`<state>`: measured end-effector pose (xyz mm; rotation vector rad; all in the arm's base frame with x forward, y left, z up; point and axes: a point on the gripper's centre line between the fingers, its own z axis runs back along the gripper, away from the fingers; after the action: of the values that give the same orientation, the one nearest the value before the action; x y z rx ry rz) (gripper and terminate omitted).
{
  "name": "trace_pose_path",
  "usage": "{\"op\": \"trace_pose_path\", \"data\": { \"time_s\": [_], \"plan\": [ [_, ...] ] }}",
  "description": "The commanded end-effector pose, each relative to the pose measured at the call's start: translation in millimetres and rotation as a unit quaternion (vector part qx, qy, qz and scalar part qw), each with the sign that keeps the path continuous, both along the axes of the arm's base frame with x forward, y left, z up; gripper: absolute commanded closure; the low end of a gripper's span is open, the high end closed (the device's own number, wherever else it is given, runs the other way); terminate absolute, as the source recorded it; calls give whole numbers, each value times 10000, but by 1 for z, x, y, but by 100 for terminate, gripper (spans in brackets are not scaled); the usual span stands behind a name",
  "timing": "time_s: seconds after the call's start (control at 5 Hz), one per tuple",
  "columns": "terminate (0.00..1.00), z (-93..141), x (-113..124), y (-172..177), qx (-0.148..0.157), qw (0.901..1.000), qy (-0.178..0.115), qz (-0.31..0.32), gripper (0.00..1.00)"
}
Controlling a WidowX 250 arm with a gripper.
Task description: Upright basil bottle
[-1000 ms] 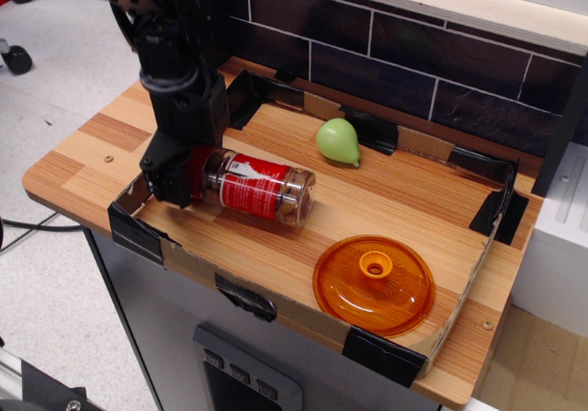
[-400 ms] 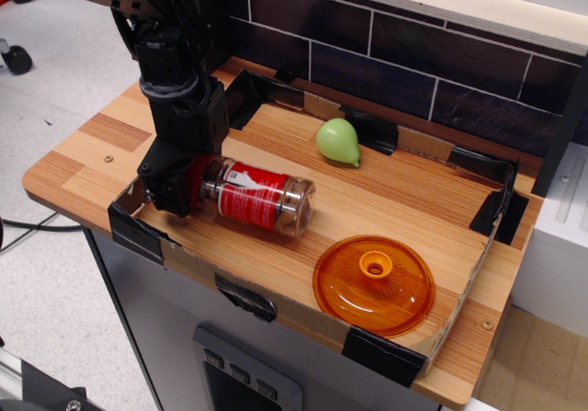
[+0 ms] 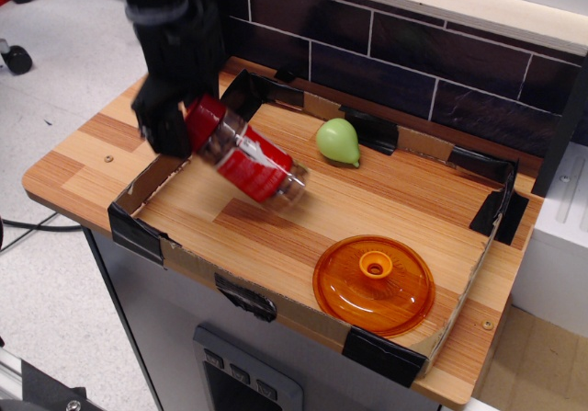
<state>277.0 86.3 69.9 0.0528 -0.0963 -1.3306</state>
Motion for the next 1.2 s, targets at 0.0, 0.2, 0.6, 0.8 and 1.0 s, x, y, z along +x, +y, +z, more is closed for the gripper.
{"op": "trace_pose_path", "data": {
  "time_s": [0.0, 0.2, 0.6, 0.8, 1.0],
  "plan": [
    [0, 43, 18, -10, 166, 9990, -297, 293, 100],
    [0, 46, 19, -15, 408, 9982, -33, 438, 100],
    [0, 51, 8, -12, 1265, 9873, 156, 948, 100],
    [0, 43, 6, -7, 1605, 9800, 118, 1174, 100],
    [0, 37, 4, -6, 1853, 9743, 205, 1268, 100]
  ]
}}
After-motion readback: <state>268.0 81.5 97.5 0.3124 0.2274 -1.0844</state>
